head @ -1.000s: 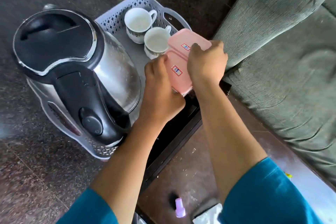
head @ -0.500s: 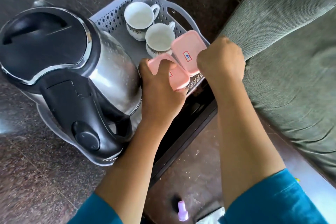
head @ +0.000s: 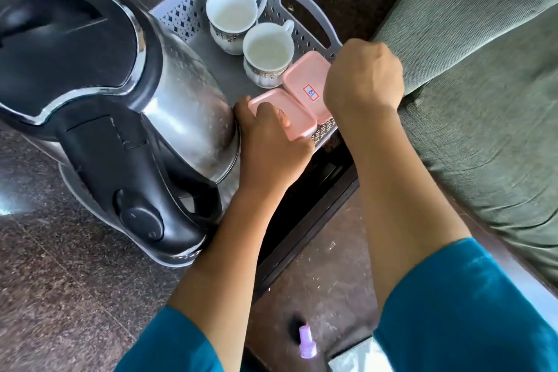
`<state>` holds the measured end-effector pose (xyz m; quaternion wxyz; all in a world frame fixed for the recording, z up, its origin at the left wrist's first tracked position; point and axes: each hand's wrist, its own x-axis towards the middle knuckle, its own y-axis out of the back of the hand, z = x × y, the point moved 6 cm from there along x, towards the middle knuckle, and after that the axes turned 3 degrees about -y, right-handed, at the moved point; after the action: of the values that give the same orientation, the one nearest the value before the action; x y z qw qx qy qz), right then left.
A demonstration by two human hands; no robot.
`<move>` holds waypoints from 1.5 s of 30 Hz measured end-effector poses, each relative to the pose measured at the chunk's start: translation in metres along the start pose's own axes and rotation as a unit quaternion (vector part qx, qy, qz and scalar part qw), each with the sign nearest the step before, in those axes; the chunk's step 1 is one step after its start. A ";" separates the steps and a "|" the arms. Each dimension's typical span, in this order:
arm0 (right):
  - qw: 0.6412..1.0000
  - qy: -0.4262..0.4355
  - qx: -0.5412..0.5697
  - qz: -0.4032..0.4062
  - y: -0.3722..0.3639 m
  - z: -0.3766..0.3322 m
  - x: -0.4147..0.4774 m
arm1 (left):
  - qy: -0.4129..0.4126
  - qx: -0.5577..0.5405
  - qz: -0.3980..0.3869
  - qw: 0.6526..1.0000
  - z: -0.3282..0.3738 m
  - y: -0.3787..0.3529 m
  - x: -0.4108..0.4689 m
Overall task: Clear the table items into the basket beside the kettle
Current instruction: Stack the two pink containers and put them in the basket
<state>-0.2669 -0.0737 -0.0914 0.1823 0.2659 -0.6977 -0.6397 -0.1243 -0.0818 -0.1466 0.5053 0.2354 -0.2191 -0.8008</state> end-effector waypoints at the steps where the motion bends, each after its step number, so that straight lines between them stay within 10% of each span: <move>1: 1.000 0.005 -0.005 -0.006 -0.003 -0.001 0.000 | 0.001 0.011 0.001 1.000 -0.003 0.001 0.001; 27: 0.996 0.080 -0.027 0.012 -0.021 -0.009 -0.020 | -0.076 0.188 -0.053 0.978 0.014 0.005 -0.008; 39: 0.981 0.112 0.133 0.091 0.006 0.036 -0.065 | -0.218 0.287 -0.003 0.933 0.070 -0.007 -0.045; 45: 0.983 0.050 0.155 0.088 0.009 0.118 -0.113 | -0.293 0.231 -0.118 0.920 0.086 -0.062 -0.106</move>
<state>-0.2490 0.0888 -0.0868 0.2287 0.2602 -0.7993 -0.4910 -0.1789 0.0487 -0.0985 0.2525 0.1248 -0.5068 -0.8147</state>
